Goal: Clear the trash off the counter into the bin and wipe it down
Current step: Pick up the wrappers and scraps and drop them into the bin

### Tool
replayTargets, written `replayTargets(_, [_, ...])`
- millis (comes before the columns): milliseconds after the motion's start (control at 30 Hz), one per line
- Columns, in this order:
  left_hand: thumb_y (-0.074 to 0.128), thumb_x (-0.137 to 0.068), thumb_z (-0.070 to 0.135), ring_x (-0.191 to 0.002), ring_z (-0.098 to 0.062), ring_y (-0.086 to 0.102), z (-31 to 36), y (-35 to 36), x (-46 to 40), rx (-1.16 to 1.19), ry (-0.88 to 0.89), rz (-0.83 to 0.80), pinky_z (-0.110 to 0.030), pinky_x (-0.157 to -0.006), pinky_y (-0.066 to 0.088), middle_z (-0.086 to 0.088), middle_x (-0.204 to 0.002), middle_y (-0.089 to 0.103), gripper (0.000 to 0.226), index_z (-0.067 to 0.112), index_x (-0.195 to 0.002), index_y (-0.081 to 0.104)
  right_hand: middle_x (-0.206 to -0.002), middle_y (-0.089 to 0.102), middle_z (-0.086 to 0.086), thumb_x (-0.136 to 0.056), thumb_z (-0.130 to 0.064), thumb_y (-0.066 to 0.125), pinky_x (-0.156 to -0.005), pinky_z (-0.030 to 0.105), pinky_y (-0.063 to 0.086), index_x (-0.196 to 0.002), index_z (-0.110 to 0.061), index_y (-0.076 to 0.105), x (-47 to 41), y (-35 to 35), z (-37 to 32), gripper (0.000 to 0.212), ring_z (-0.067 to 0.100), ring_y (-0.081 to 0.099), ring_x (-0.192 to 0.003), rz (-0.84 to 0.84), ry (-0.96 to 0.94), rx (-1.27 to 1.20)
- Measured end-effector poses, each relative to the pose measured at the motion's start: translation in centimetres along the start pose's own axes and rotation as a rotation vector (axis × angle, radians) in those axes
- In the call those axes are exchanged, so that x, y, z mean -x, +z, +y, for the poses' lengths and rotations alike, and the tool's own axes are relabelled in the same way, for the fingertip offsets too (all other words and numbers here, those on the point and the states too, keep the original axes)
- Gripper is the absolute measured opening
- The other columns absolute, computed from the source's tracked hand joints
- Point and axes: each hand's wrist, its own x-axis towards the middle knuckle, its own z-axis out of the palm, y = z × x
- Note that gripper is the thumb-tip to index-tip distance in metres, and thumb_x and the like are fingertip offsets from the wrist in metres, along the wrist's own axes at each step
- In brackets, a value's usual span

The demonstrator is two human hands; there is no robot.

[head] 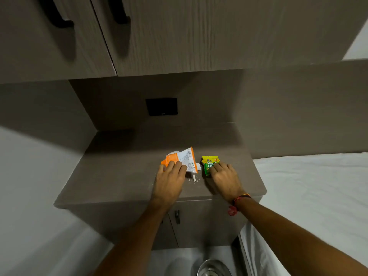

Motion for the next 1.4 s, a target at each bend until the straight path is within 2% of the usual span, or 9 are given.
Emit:
replayTargets(233, [0.053, -0.092, 0.023, -0.091, -0.026, 0.058, 6.1, -3.6, 4.4, 0.165, -0.017, 0.066, -0.041, -0.075, 0.047, -0.002, -0.094, 0.061, 0.004, 0.021, -0.095, 0.054, -0.087, 0.061, 0.014, -0.080, -0.007, 0.071, -0.062, 0.044, 0.047, -0.091, -0.006, 0.063, 9.0, -4.5, -3.6, 0.014, 0.034, 0.057, -0.077, 0.140, 0.247, -0.291])
replayTargets(500, [0.047, -0.092, 0.024, -0.088, -0.024, 0.063, 12.3, -0.2, 12.4, 0.463, -0.029, -0.176, -0.038, -0.071, 0.052, -0.005, -0.099, 0.065, 0.014, 0.017, -0.100, 0.056, -0.084, 0.054, 0.007, -0.088, -0.006, 0.062, -0.060, 0.034, 0.040, -0.089, -0.009, 0.056, 19.8, -0.1, -5.2, 0.007, 0.024, 0.049, -0.072, 0.013, 0.351, -0.450])
replayTargets(733, [0.058, -0.091, 0.029, -0.073, -0.022, 0.064, 16.0, 12.6, 20.6, 0.866, -0.466, -0.476, -0.033, -0.063, 0.049, -0.001, -0.077, 0.069, 0.015, 0.018, -0.082, 0.057, -0.091, 0.057, 0.000, -0.099, -0.021, 0.053, -0.068, 0.033, 0.048, -0.093, -0.016, 0.053, 27.4, 13.6, -7.3, 0.008, 0.018, 0.055, -0.080, -0.263, 0.695, -0.745])
replayTargets(833, [0.063, -0.087, 0.024, -0.070, -0.019, 0.068, 17.3, 20.5, 24.2, 0.948, -0.594, -0.603, -0.035, -0.063, 0.055, -0.001, -0.072, 0.072, 0.015, 0.014, -0.076, 0.063, -0.085, 0.066, -0.003, -0.093, -0.014, 0.064, -0.059, 0.015, 0.046, -0.092, -0.018, 0.061, 30.4, 22.0, -8.2, 0.006, 0.010, 0.062, -0.074, -0.374, 0.881, -0.876])
replayTargets(933, [0.066, -0.087, 0.022, -0.079, -0.023, 0.070, 19.0, 28.6, 27.3, 0.951, -0.692, -0.655, -0.037, -0.070, 0.057, -0.006, -0.082, 0.076, 0.011, 0.014, -0.081, 0.071, -0.084, 0.066, -0.003, -0.086, -0.010, 0.070, -0.053, 0.000, 0.034, -0.088, -0.016, 0.067, 32.8, 30.4, -8.8, 0.007, 0.013, 0.063, -0.076, -0.467, 0.986, -0.916])
replayTargets(1067, [0.064, -0.089, 0.022, -0.090, -0.034, 0.069, 21.1, 37.2, 30.2, 0.914, -0.822, -0.701, -0.038, -0.075, 0.056, -0.016, -0.095, 0.076, 0.015, 0.010, -0.088, 0.073, -0.080, 0.063, -0.005, -0.081, -0.014, 0.073, -0.061, 0.012, 0.041, -0.084, -0.019, 0.067, 34.6, 39.2, -8.9, 0.009, 0.016, 0.060, -0.076, -0.514, 1.053, -0.914])
replayTargets(1133, [0.063, -0.090, 0.020, -0.092, -0.034, 0.070, 22.2, 40.4, 31.9, 0.905, -0.865, -0.709, -0.037, -0.075, 0.055, -0.016, -0.097, 0.076, 0.015, 0.010, -0.089, 0.074, -0.082, 0.060, -0.003, -0.083, -0.018, 0.071, -0.069, 0.019, 0.043, -0.087, -0.017, 0.067, 35.0, 42.9, -8.9, 0.006, 0.017, 0.056, -0.077, -0.563, 1.057, -0.888])
replayTargets(1267, [0.064, -0.087, 0.011, -0.094, -0.030, 0.071, 22.9, 44.2, 33.7, 0.928, -0.835, -0.748, -0.036, -0.081, 0.056, -0.014, -0.099, 0.077, 0.011, 0.010, -0.091, 0.075, -0.084, 0.062, 0.000, -0.087, -0.016, 0.065, -0.077, 0.023, 0.047, -0.090, -0.018, 0.069, 35.3, 47.4, -9.2, 0.005, 0.028, 0.067, -0.092, -0.582, 1.129, -0.885])
replayTargets(1400, [0.065, -0.085, 0.008, -0.098, -0.026, 0.072, 22.2, 45.2, 33.9, 0.940, -0.844, -0.688, -0.034, -0.085, 0.056, -0.009, -0.103, 0.077, 0.017, 0.007, -0.099, 0.074, -0.107, 0.069, 0.013, -0.091, -0.010, 0.060, -0.085, 0.029, 0.051, -0.107, -0.009, 0.067, 35.1, 48.6, -9.5, 0.018, 0.033, 0.065, -0.103, -0.639, 1.070, -0.850])
